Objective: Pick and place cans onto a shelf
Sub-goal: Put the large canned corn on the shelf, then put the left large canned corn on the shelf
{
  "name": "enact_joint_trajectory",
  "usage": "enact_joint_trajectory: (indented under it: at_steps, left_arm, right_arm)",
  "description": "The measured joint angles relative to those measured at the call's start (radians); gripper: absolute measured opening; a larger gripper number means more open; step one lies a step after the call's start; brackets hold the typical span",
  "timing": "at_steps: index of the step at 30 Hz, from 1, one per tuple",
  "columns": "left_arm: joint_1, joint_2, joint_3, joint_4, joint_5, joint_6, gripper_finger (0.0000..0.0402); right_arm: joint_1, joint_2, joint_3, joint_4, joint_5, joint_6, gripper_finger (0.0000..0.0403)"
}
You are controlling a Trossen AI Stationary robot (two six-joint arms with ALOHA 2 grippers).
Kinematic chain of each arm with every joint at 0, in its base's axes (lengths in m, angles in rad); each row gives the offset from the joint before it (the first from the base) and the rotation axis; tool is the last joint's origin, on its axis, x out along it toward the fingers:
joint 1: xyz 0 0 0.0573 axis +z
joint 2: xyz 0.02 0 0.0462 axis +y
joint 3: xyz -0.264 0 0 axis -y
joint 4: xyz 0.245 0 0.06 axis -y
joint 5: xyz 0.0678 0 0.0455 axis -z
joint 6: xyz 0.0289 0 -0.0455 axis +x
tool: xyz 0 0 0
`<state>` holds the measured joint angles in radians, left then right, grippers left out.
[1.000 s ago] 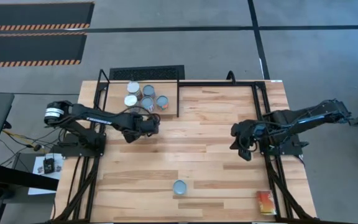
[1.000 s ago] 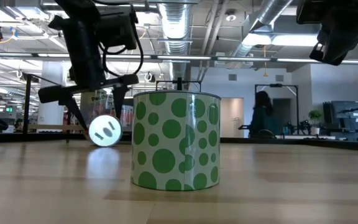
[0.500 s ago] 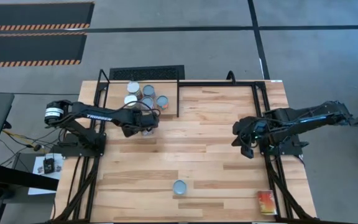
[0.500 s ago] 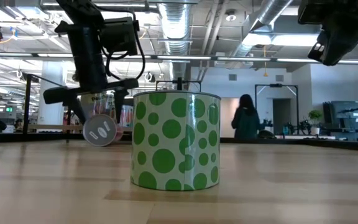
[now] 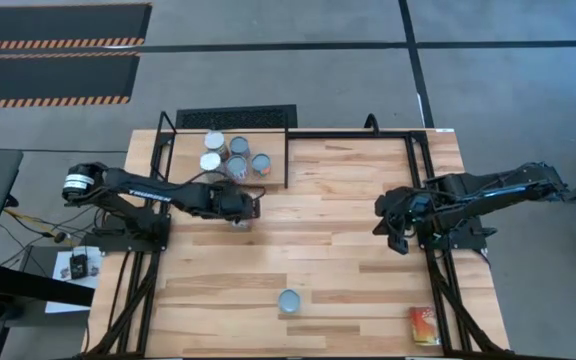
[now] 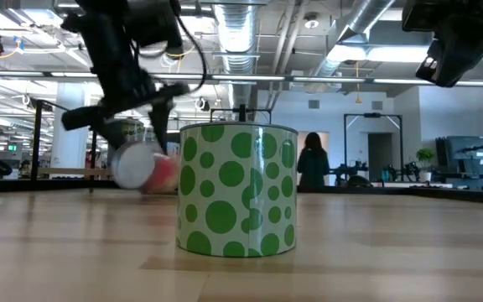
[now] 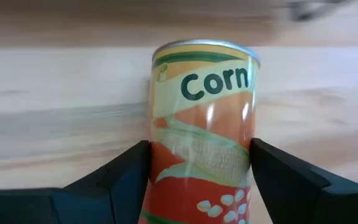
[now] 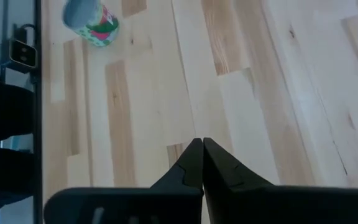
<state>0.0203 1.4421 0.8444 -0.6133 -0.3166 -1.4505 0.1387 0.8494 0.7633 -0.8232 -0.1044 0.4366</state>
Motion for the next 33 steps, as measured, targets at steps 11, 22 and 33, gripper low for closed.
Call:
enact_joint_trajectory:
  at_steps: [11,22,33]
  left_arm:
    - [-0.200,-0.124,0.002,0.362,-0.188,0.344,0.0192]
    - [-0.213,-0.114,0.002,0.411,-0.094,0.457,0.0041]
    - [-0.182,-0.060,0.002,0.427,0.212,0.365,0.0075]
  right_arm:
    - [-0.032,-0.031,0.040,0.325,0.003,0.051,0.0045]
    - [-0.048,0.142,0.040,0.419,-0.004,0.121,0.0088]
    - [-0.033,0.293,0.039,0.424,-0.021,0.159,0.0088]
